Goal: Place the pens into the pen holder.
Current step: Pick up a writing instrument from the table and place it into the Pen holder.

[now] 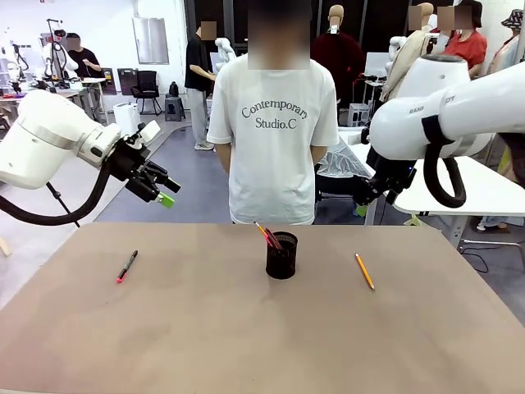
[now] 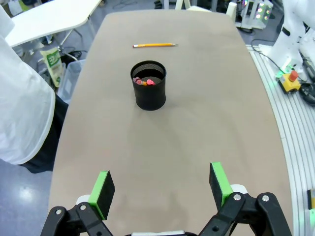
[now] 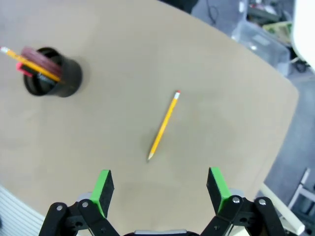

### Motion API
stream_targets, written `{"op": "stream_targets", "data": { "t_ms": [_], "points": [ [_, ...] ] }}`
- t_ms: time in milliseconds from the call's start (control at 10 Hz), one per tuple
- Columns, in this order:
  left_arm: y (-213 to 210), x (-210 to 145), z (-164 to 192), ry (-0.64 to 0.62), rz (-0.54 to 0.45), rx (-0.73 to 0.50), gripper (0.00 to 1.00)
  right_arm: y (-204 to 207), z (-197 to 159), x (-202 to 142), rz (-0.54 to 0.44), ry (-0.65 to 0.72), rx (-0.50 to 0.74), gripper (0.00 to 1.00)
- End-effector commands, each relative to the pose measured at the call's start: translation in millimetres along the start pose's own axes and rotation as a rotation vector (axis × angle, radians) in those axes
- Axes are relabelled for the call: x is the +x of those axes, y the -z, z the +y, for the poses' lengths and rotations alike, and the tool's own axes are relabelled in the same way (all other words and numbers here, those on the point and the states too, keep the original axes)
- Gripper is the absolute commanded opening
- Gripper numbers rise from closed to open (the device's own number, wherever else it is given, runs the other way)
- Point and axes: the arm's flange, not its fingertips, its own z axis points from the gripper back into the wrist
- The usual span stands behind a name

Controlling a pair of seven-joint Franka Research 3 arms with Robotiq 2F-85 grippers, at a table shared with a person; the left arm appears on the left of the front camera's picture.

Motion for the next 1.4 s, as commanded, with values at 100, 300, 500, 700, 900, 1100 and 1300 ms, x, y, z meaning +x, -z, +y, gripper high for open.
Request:
{"op": "stream_targets", "data": {
  "t_ms": [100,300,500,700,900,1100,1300],
  "points": [
    [-1,0,0,-0.003,-0.007,0.004,1.0,0,0,0,0.0,0.0,0.0,1.0],
    [-1,0,0,-0.003,-0.007,0.004,1.0,0,0,0,0.0,0.0,0.0,1.0],
    [-1,0,0,-0.003,-0.007,0.004,1.0,5,0,6,-0.002,0.008,0.027,1.0],
    [-1,0,0,-0.003,-0.007,0.004,1.0,32,-12,36,0.042,0.114,0.023,1.0],
    [-1,0,0,-0.003,-0.007,0.004,1.0,75,-22,61,0.053,0.189,0.03,1.0],
    [-1,0,0,-0.003,-0.007,0.004,1.0,101,-32,75,0.102,0.2,-0.03,1.0],
    [-1,0,0,-0.003,-0.007,0.004,1.0,132,-25,72,0.14,0.245,-0.051,1.0]
  ]
}}
